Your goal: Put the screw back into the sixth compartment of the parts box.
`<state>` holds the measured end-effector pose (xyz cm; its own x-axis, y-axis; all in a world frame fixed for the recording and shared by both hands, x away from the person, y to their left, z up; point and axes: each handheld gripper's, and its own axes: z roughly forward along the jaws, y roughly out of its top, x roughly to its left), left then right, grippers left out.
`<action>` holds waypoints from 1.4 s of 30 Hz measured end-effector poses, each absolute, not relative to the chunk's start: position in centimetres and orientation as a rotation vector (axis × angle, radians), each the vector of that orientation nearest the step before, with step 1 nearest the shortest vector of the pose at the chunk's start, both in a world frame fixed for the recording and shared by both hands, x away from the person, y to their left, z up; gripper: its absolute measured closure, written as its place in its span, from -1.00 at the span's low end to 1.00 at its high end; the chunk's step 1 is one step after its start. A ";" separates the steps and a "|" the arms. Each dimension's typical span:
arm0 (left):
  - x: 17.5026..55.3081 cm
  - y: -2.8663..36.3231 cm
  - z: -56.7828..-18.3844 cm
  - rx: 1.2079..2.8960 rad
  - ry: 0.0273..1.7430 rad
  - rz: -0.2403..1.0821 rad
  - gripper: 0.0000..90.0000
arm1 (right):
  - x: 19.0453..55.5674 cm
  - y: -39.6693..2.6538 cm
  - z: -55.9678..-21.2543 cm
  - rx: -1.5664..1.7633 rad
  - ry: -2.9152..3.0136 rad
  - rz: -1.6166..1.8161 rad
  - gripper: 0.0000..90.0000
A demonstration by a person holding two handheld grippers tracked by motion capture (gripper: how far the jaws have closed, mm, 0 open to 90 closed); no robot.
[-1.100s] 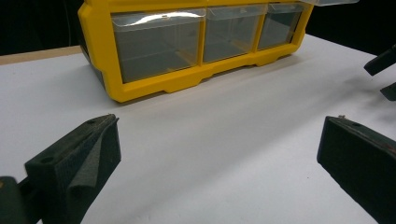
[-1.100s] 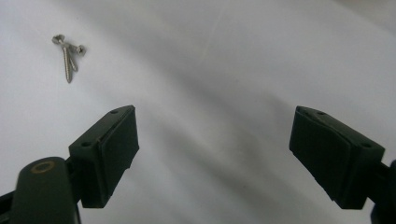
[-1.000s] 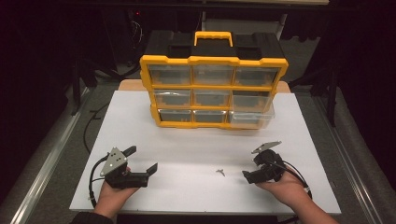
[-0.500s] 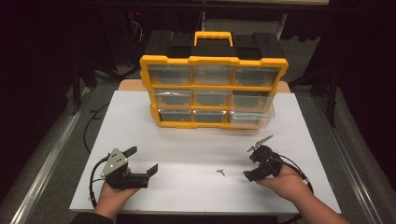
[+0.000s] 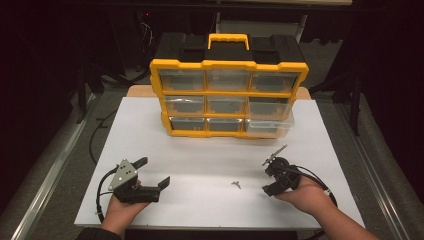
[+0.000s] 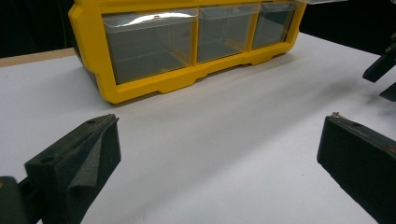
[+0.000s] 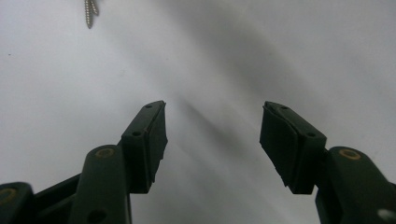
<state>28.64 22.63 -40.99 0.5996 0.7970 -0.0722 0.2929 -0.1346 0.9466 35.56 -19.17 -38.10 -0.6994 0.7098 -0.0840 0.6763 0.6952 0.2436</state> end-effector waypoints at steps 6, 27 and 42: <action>28.6 22.7 -40.9 1.703 0.901 0.563 -1.00 | 35.4 -18.8 -37.6 1.097 2.766 0.265 0.10; 28.6 22.7 -41.0 1.702 0.903 0.564 -1.00 | 35.2 -15.6 -37.3 0.998 2.854 0.233 0.35; 28.5 22.8 -40.9 1.700 0.902 0.559 -1.00 | 35.3 -13.4 -37.7 0.891 2.900 0.244 0.58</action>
